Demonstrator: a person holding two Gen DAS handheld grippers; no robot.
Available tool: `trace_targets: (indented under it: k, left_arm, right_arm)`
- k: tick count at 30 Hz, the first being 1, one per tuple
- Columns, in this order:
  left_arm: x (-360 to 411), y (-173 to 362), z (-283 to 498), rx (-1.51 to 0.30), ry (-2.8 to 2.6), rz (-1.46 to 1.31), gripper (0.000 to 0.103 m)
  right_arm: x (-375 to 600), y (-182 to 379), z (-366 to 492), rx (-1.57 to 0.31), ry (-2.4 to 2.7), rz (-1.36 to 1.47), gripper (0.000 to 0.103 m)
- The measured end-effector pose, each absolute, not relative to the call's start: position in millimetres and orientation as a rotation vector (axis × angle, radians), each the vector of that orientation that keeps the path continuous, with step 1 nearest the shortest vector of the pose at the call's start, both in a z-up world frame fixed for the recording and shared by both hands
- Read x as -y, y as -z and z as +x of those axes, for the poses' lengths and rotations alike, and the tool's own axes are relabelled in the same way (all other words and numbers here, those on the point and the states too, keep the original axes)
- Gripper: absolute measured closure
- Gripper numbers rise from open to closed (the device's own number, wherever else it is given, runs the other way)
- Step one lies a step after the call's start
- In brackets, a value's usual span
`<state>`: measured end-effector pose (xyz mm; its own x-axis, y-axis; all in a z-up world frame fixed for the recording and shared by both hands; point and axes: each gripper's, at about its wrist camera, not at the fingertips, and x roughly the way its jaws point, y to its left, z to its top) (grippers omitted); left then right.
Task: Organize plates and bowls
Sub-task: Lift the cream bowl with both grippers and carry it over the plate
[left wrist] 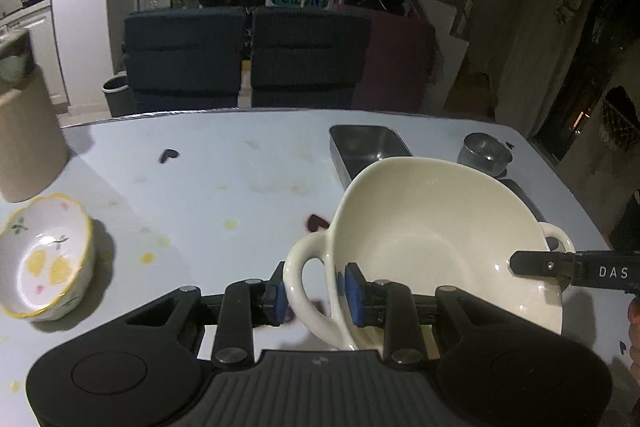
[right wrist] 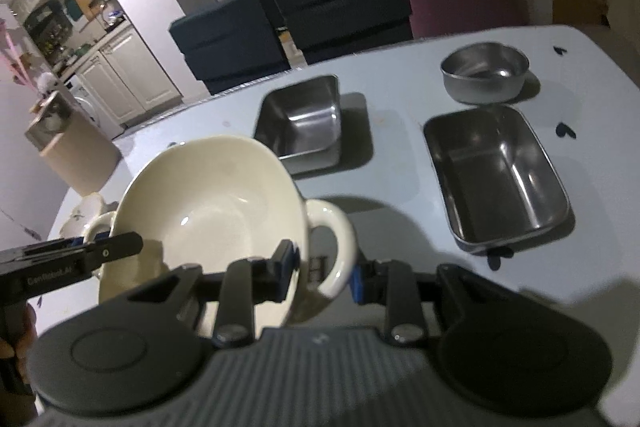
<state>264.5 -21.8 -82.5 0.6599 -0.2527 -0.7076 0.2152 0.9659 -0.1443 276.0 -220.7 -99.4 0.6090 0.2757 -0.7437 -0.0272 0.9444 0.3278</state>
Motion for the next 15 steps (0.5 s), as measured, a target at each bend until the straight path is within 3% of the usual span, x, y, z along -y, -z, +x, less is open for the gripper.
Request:
trace_targets:
  k: [15]
  left_arm:
    - [-40,47,197,-0.696,0.185,-0.065,0.075]
  right_arm:
    - [170,76,240,-0.825,-0.316,0.286,0.071]
